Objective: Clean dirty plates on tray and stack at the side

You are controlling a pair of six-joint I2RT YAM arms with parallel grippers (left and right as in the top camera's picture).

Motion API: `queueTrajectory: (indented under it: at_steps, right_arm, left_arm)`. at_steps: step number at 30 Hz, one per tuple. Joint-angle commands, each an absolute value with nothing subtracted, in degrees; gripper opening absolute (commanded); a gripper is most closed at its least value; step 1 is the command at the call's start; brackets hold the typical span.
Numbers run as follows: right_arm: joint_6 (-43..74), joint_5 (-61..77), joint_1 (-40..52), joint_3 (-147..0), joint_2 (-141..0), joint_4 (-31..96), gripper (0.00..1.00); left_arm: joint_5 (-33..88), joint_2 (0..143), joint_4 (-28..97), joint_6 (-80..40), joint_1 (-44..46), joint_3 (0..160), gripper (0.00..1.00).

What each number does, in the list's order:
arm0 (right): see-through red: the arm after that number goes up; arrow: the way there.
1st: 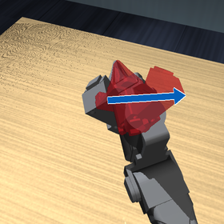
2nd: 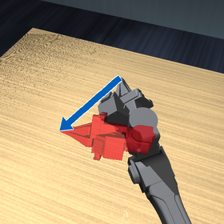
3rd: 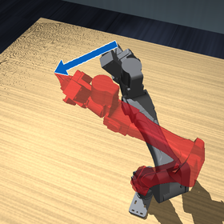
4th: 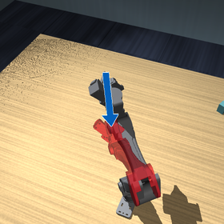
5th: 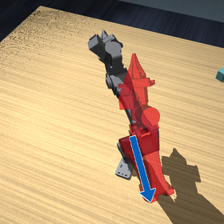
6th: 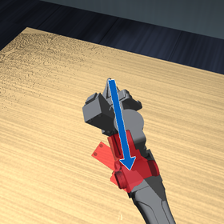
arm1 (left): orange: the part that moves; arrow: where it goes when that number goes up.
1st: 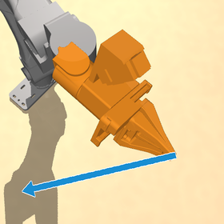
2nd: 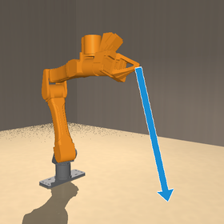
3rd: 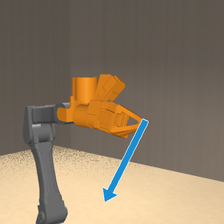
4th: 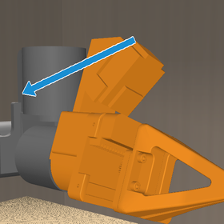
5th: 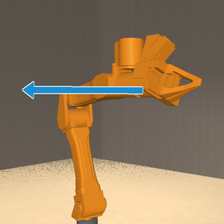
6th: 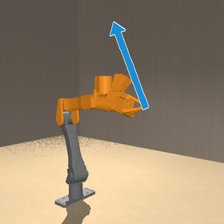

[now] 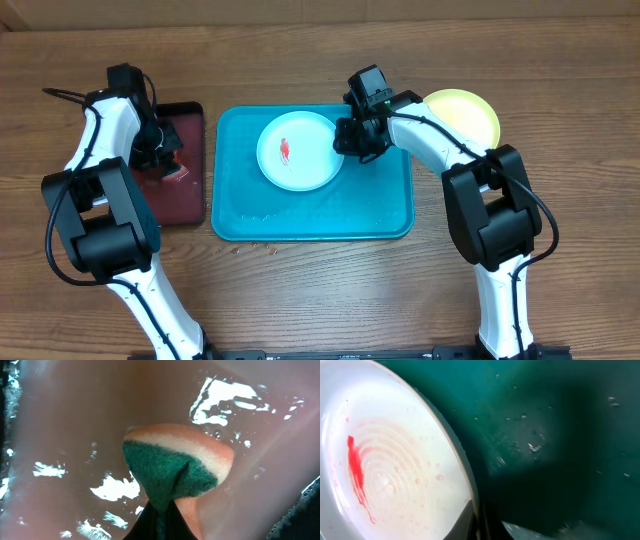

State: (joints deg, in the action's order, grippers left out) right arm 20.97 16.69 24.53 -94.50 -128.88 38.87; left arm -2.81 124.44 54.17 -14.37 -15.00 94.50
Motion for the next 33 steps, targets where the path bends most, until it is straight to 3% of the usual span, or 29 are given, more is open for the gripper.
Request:
queueTrajectory:
  at_steps: [1, 9, 24, 33]
  right_arm:
    - [21.7, 17.6, 25.2, -93.8, -132.1, 38.7, 0.04]
    - [21.7, 14.6, 26.2, -93.8, -132.1, 38.6, 0.04]
    - [21.7, 11.4, 28.9, -93.8, -132.1, 38.2, 0.04]
    - [21.7, 11.4, 28.9, -93.8, -132.1, 38.3, 0.04]
  left_arm:
    - [-4.0, 125.4, 56.4, -13.5, -16.1, 97.5, 0.04]
    - [-4.0, 125.6, 59.7, -13.5, -16.1, 102.1, 0.04]
    - [-3.9, 126.0, 50.1, -13.8, -16.1, 90.0, 0.04]
    - [4.3, 126.0, 50.5, -13.3, -16.1, 90.5, 0.04]
